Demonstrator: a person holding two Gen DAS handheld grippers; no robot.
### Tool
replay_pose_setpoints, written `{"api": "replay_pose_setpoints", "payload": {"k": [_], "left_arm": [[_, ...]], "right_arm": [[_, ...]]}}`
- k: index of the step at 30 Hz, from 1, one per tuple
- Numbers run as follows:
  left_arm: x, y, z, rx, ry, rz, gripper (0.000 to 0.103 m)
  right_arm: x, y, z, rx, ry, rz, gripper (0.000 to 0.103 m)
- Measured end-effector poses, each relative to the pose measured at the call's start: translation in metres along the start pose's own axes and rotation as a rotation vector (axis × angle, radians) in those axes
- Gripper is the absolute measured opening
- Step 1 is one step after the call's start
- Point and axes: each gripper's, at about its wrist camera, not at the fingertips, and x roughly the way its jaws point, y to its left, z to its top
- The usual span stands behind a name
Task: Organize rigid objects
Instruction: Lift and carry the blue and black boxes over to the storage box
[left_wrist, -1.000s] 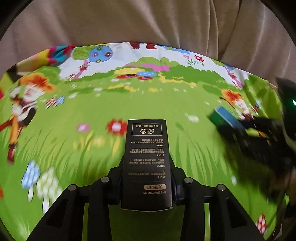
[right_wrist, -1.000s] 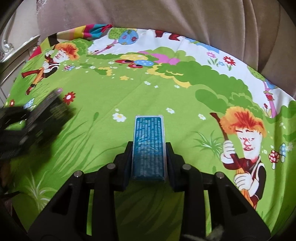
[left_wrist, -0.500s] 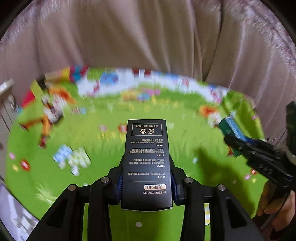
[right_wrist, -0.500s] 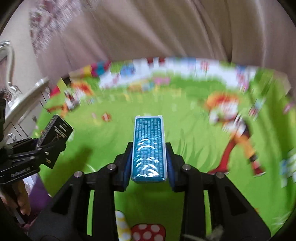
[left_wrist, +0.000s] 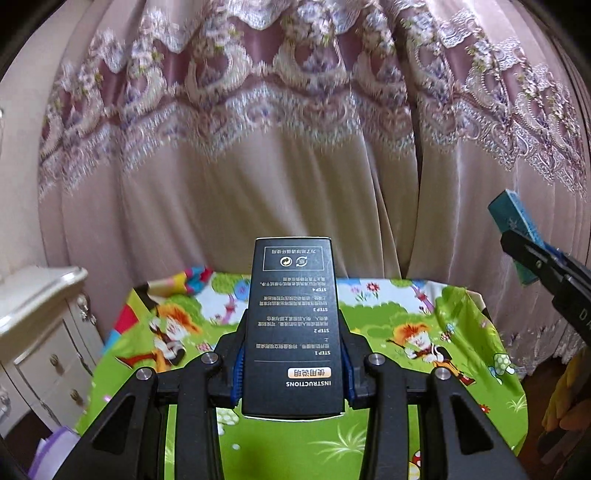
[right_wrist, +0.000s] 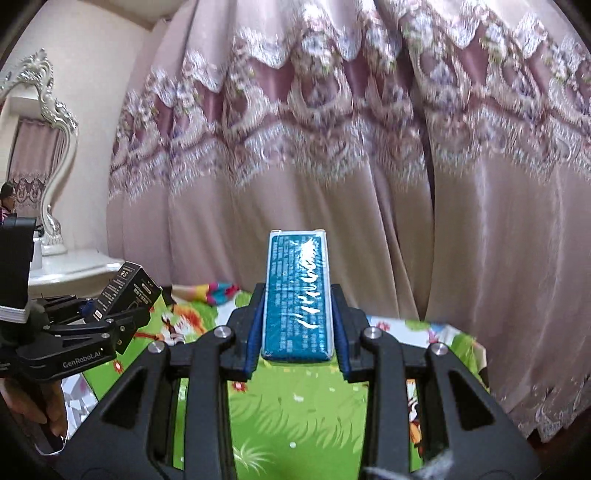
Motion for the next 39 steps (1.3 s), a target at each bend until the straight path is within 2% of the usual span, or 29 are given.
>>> {"api": "replay_pose_setpoints", "payload": {"k": [9,20,24,26,30,35,39], "left_arm": [[-0.030,0.002,0.008,0.007,-0.117,0.049,0.040],[-0.051,0.022,0.006,-0.026,-0.201,0.102,0.040],[-0.055,0.035,0.003,-0.044,-0.201,0.121,0.040],[-0.057,0.044,-0.003,-0.052,-0.186,0.139,0.040],[-0.059,0.072,-0.023,-0.075,-0.128,0.198,0.040],[-0.062,0.127,-0.059,-0.150,-0.007,0.310,0.040],[-0.065,0.174,-0.098,-0.212,0.133,0.411,0.040]], "right_arm": [[-0.029,0.019,0.017,-0.062,-0.119,-0.009,0.037],[-0.039,0.045,0.018,-0.113,-0.170,0.019,0.037],[-0.033,0.059,0.017,-0.125,-0.144,0.068,0.037],[-0.028,0.071,0.013,-0.135,-0.120,0.103,0.037],[-0.014,0.105,0.003,-0.164,-0.050,0.232,0.037],[0.016,0.157,-0.019,-0.205,0.082,0.422,0.037],[0.042,0.212,-0.043,-0.278,0.204,0.581,0.037]]}}
